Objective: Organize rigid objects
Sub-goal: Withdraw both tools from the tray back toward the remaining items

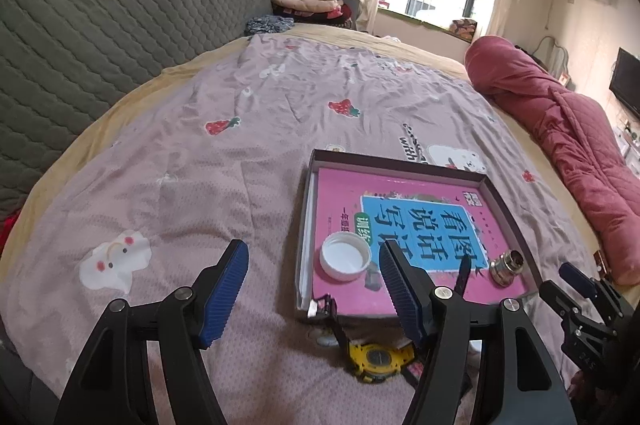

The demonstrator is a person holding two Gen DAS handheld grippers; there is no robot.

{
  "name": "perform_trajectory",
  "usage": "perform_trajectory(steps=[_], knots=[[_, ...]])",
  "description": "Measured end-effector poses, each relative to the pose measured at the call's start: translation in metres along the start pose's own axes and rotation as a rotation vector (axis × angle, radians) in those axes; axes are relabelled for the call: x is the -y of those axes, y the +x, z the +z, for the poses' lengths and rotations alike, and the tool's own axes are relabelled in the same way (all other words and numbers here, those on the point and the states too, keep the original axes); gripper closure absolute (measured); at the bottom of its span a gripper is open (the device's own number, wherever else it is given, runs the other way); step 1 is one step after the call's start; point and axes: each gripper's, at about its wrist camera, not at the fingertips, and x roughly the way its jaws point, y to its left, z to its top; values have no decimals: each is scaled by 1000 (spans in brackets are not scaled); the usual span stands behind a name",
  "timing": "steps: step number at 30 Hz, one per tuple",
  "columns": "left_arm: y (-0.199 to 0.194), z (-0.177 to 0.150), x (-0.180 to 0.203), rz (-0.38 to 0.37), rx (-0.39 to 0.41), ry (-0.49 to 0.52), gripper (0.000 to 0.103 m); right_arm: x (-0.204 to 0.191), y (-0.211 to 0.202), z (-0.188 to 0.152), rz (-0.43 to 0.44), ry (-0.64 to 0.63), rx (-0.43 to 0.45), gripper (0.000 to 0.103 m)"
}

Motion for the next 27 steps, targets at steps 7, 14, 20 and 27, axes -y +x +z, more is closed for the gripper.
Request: perform_trajectory(steps=[7,14,20,27], knots=[[-12,-9,-3,2,-5,7,33,-3,-10,-4,-10,-7,-3,49],[-19,-18,-3,-9,-19,16,33,-2,-21,-10,-18,-1,-6,49],[-22,-25,-1,-21,-42,19,33,-6,-31,-14,-25,-12,-7,49],[-16,-35,0,-25,-79,33,33,-10,-36,-21,-22,-15,-24,49]])
